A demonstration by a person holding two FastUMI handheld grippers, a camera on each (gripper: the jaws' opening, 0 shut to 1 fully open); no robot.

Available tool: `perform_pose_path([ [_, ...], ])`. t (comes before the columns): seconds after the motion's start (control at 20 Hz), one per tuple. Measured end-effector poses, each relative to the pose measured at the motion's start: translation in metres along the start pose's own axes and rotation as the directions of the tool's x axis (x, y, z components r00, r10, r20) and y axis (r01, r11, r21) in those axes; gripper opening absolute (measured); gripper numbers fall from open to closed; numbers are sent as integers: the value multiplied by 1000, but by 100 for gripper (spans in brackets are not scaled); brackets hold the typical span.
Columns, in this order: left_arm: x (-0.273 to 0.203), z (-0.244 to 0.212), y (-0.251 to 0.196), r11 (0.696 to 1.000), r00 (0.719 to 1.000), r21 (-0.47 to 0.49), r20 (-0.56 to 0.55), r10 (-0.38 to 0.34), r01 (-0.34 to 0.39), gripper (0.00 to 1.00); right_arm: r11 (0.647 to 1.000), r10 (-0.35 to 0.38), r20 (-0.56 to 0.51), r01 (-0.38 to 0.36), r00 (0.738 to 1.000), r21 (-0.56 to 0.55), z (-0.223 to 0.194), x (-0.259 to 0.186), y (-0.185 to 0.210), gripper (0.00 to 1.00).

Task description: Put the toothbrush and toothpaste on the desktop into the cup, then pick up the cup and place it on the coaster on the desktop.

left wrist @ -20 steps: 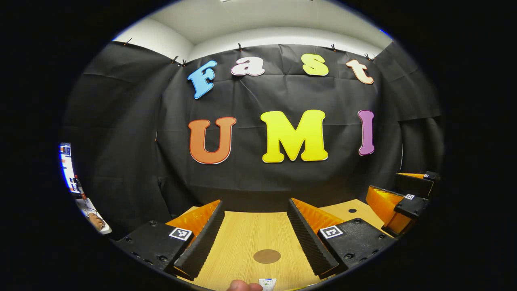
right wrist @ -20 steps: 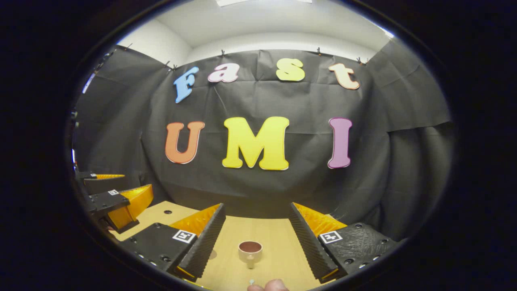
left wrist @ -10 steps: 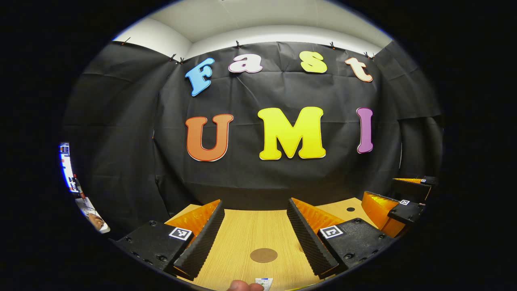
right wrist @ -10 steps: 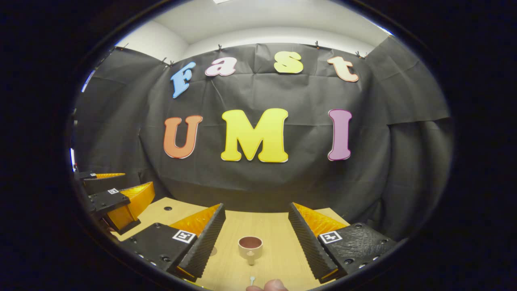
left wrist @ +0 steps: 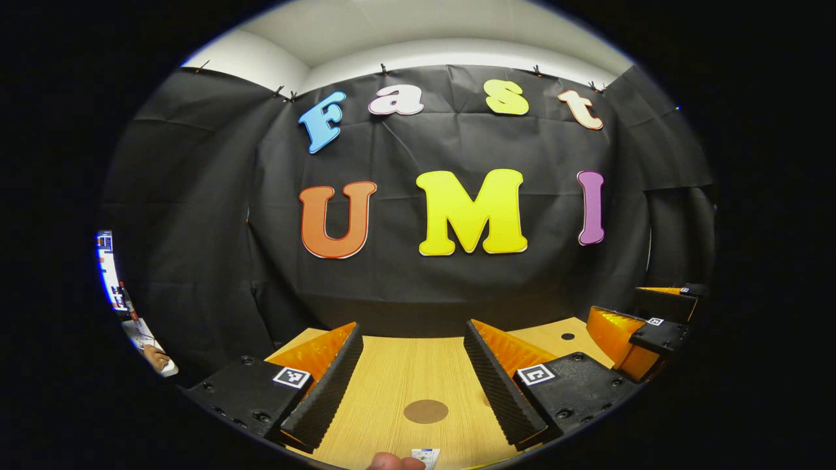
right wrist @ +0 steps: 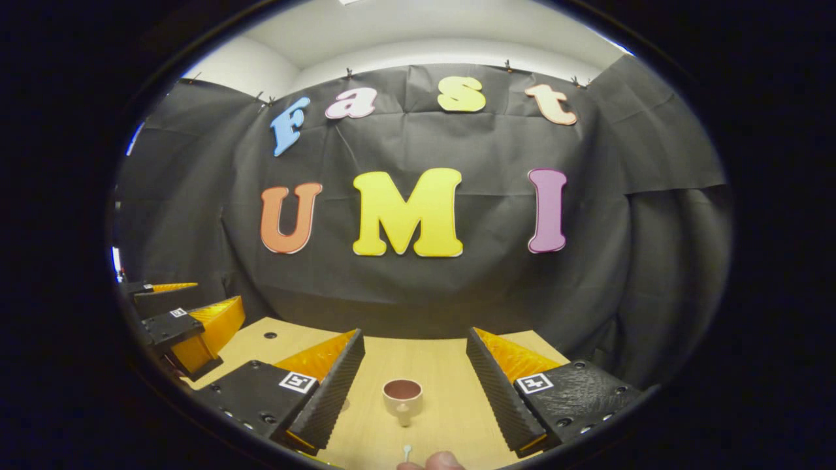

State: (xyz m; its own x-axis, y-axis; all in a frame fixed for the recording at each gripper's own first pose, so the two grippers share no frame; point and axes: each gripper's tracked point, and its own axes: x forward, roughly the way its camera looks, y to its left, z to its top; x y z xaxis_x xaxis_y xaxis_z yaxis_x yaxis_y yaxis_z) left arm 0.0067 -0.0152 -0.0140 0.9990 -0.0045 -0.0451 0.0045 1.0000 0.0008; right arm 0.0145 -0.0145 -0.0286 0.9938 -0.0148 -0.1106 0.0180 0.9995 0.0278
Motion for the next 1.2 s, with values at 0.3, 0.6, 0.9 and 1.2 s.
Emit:
perform_pose_path([
  [0.3,-5,-44,-6,1000,993,14,-118,-20,22,99,999,34,-189,-37,981,-13,-57,0,5,98],
  [0.6,-25,-114,-6,999,952,8,-303,-46,50,99,999,41,-410,-52,911,-15,-135,-10,7,98],
  [0.9,-62,-188,-3,996,860,-15,-504,-81,85,100,995,50,-597,-91,800,-39,-208,-23,18,96],
  [1.2,-85,-230,-5,993,782,-39,-614,-110,109,100,996,19,-711,-76,703,-48,-265,-24,21,95],
])
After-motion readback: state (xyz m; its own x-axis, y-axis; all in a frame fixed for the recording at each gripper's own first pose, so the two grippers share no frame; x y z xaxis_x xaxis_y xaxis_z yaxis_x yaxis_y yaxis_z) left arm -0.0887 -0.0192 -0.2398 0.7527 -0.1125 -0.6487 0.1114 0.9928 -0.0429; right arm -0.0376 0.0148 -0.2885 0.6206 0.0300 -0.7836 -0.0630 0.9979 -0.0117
